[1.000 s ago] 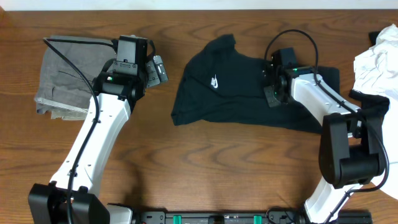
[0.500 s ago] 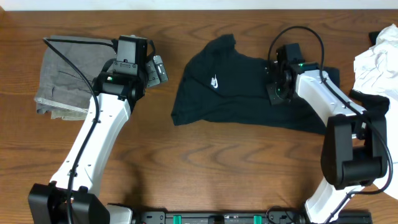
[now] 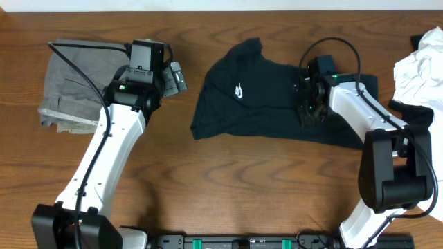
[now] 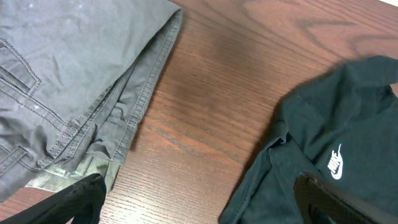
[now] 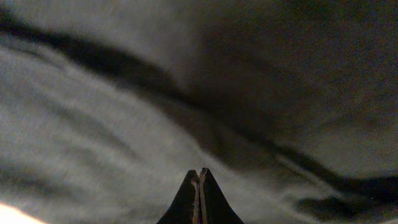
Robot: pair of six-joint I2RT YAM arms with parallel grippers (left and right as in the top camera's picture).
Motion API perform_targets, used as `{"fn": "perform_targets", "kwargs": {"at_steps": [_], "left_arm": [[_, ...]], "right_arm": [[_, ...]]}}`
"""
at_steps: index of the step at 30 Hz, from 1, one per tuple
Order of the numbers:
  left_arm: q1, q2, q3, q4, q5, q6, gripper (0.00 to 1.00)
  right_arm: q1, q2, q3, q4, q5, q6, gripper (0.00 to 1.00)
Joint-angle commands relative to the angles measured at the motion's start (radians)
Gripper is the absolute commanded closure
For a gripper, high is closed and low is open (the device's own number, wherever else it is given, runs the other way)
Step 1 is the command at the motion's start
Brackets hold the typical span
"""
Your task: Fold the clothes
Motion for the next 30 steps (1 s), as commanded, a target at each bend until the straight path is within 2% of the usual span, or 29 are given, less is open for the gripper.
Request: {"fn": "perform_targets", "kwargs": {"at_steps": [1, 11, 19, 26, 30], "left_arm": [[0.004, 0.004, 0.011, 0.000, -0.005, -0.002, 0.02], [0.004, 0.004, 0.011, 0.000, -0.005, -0.002, 0.02], [0.004, 0.004, 0.011, 0.000, -0.005, -0.002, 0.02], [0.004, 0.004, 0.011, 0.000, -0.005, -0.002, 0.02], [0.004, 0.004, 0.011, 0.000, -0.005, -0.002, 0.02]], "right_arm": [[-0.015, -0.010, -0.006, 0.032, 0.054, 0.014, 0.99], [-0.024, 0.000, -0.005, 0.042, 0.031, 0.019, 0.99], [-0.027, 0.000, 0.017, 0.022, -0.169, 0.019, 0.99], [-0.027, 0.000, 0.006, -0.044, -0.155, 0.029, 0.99], [-0.027, 0.000, -0.021, -0.014, -0.057, 0.030, 0.99]]}}
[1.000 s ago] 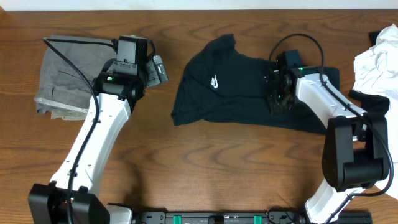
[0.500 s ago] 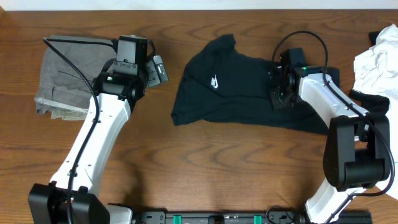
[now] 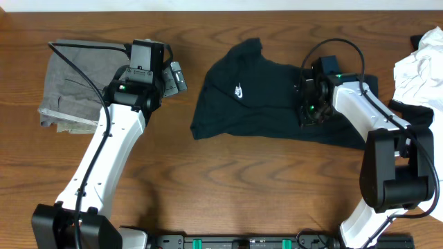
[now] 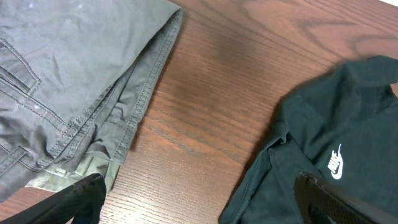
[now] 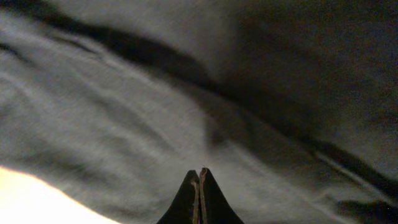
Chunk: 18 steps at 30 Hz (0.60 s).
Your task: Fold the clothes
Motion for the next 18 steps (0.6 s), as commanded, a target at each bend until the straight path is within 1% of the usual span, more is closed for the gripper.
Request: {"fn": "perform_targets", "kwargs": {"at_steps": [1, 7, 13, 18], "left_arm": [[0.004, 0.004, 0.011, 0.000, -0.005, -0.002, 0.02], [0.004, 0.004, 0.011, 0.000, -0.005, -0.002, 0.02], [0.004, 0.004, 0.011, 0.000, -0.005, -0.002, 0.02], [0.004, 0.004, 0.011, 0.000, -0.005, -0.002, 0.02]], "right_arm": [[-0.008, 0.000, -0.029, 0.027, 0.079, 0.015, 0.99], [-0.009, 0.000, -0.092, 0.131, 0.081, 0.015, 0.99], [-0.016, -0.001, -0.082, 0.175, 0.188, 0.015, 0.99], [-0.018, -0.001, -0.060, 0.192, 0.193, 0.015, 0.98]]}}
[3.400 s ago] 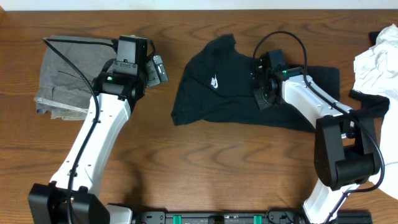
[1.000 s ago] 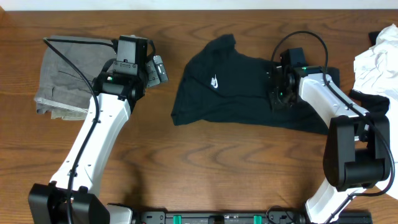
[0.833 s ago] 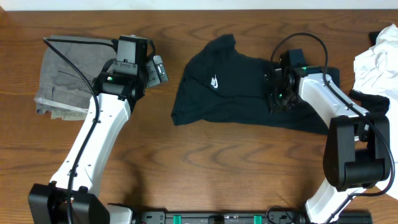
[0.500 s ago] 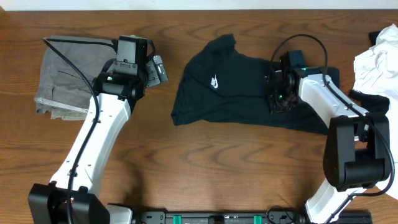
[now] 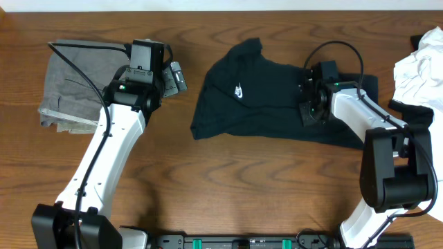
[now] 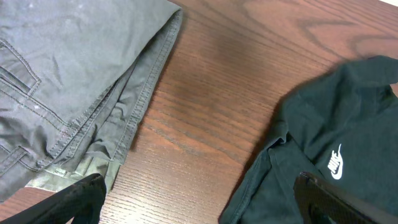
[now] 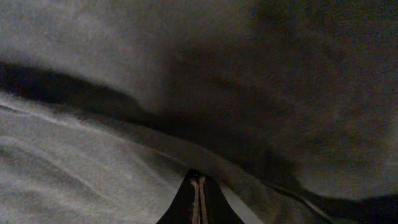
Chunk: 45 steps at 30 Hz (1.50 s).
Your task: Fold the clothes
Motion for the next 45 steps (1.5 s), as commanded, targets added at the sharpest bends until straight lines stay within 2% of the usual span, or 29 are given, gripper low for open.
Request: {"fn": "perform_targets", "kwargs": {"at_steps": [1, 16, 20, 24, 27, 31, 32, 34, 35, 41, 45], "left_arm": [[0.004, 0.004, 0.011, 0.000, -0.005, -0.002, 0.02], [0.004, 0.004, 0.011, 0.000, -0.005, -0.002, 0.02], [0.004, 0.004, 0.011, 0.000, -0.005, -0.002, 0.02], [0.004, 0.004, 0.011, 0.011, -0.005, -0.003, 0.02], [0.004, 0.004, 0.011, 0.082, -0.005, -0.003, 0.02], [0.004, 0.004, 0.011, 0.129, -0.003, -0.002, 0.02], [0.004, 0.004, 0.011, 0.149, 0.010, 0.015, 0.01], [0.004, 0.004, 0.011, 0.211, 0.111, 0.129, 0.23], [0.003, 0.004, 0.012, 0.237, 0.156, 0.146, 0.27], [0.001, 0.087, 0.140, 0.230, 0.320, 0.180, 0.26], [-0.027, 0.216, 0.311, 0.167, 0.379, 0.250, 0.26]], "right_arm": [[-0.016, -0.001, 0.025, 0.011, 0.033, 0.012, 0.96], [-0.050, 0.000, 0.021, 0.099, 0.038, 0.013, 0.94], [-0.067, -0.003, 0.035, 0.156, 0.048, 0.027, 0.88], [-0.103, -0.003, 0.137, 0.091, 0.048, 0.097, 0.88], [-0.130, -0.003, 0.224, 0.028, 0.048, 0.098, 0.87], [-0.177, -0.003, 0.343, -0.080, 0.048, 0.098, 0.77], [-0.190, -0.003, 0.369, -0.103, 0.047, 0.099, 0.75], [-0.215, -0.003, 0.417, -0.145, 0.047, 0.098, 0.70], [-0.224, -0.003, 0.433, -0.157, 0.047, 0.098, 0.67], [-0.270, -0.003, 0.488, -0.166, -0.023, 0.098, 0.53], [-0.276, -0.003, 0.488, -0.148, -0.028, 0.097, 0.51]]}}
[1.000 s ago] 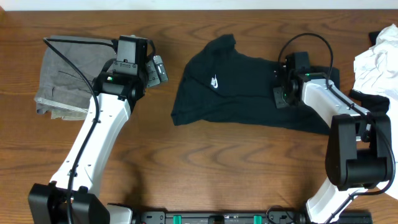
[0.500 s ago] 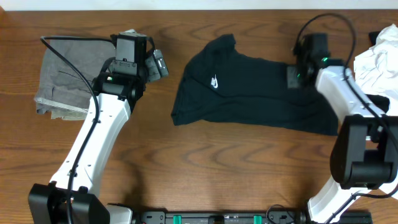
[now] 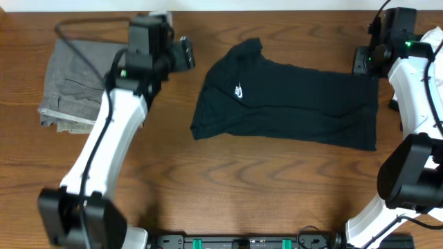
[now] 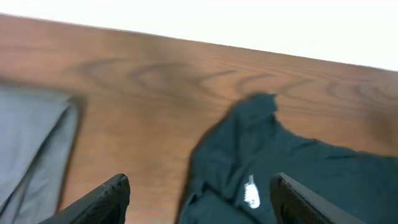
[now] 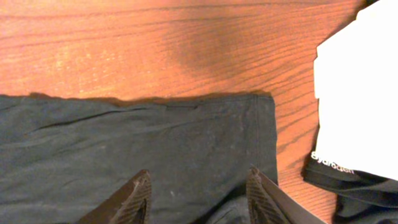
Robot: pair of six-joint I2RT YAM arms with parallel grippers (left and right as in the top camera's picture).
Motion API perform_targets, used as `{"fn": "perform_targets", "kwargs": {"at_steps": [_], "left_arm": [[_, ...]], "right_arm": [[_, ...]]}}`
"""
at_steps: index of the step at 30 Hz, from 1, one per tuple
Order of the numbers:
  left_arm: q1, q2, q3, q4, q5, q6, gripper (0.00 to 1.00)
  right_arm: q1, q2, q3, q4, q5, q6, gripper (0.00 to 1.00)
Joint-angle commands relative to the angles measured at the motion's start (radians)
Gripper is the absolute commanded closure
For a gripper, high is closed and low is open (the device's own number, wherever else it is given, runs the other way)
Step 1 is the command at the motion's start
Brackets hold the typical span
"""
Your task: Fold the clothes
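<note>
A dark T-shirt with a small white logo lies spread flat in the middle of the table, its hem to the right. My left gripper hangs open above bare wood, just left of the shirt's sleeve. The left wrist view has the shirt and logo ahead of the open left gripper. Over the shirt's far right corner my right gripper is open and holds nothing. The right wrist view shows that corner between the spread fingers of the right gripper.
Folded grey trousers lie at the far left. A pile of white clothing sits at the right edge, seen also in the right wrist view as white cloth over a black band with lettering. The table's far edge is close behind both grippers.
My right gripper was shut low in the shirt's right half; now it is open, raised over the far right corner. The left arm has moved toward the far edge and to the right.
At all three earlier moments my right gripper was shut down in the shirt's fabric, shifting slightly right, while the left arm stayed open beside the trousers. Now the shirt lies flat, the right gripper is open at its corner and the left has moved nearer.
</note>
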Motion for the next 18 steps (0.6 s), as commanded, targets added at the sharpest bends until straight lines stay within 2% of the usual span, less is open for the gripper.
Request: {"fn": "perform_targets", "kwargs": {"at_steps": [1, 6, 9, 10, 12, 13, 18], "left_arm": [[-0.036, 0.121, 0.165, -0.043, 0.097, 0.105, 0.26], [-0.120, 0.307, 0.356, -0.078, 0.082, 0.200, 0.26], [-0.164, 0.398, 0.377, -0.066, -0.029, 0.245, 0.32], [-0.174, 0.425, 0.377, -0.066, -0.070, 0.272, 0.35], [-0.186, 0.476, 0.377, -0.063, -0.147, 0.330, 0.55], [-0.189, 0.505, 0.376, -0.056, -0.182, 0.359, 0.59], [-0.183, 0.595, 0.376, 0.004, -0.230, 0.389, 0.60]], "right_arm": [[-0.004, -0.005, 0.020, 0.011, -0.027, 0.007, 0.50], [-0.004, -0.004, 0.019, 0.024, -0.027, 0.007, 0.45], [-0.004, -0.004, 0.019, 0.025, -0.027, 0.007, 0.44], [-0.004, -0.004, 0.018, 0.024, -0.027, 0.007, 0.45], [-0.004, -0.004, 0.016, 0.022, -0.027, 0.007, 0.45], [-0.004, -0.004, 0.015, 0.021, -0.027, 0.007, 0.44], [-0.003, -0.002, 0.010, 0.022, -0.027, 0.007, 0.45]]}}
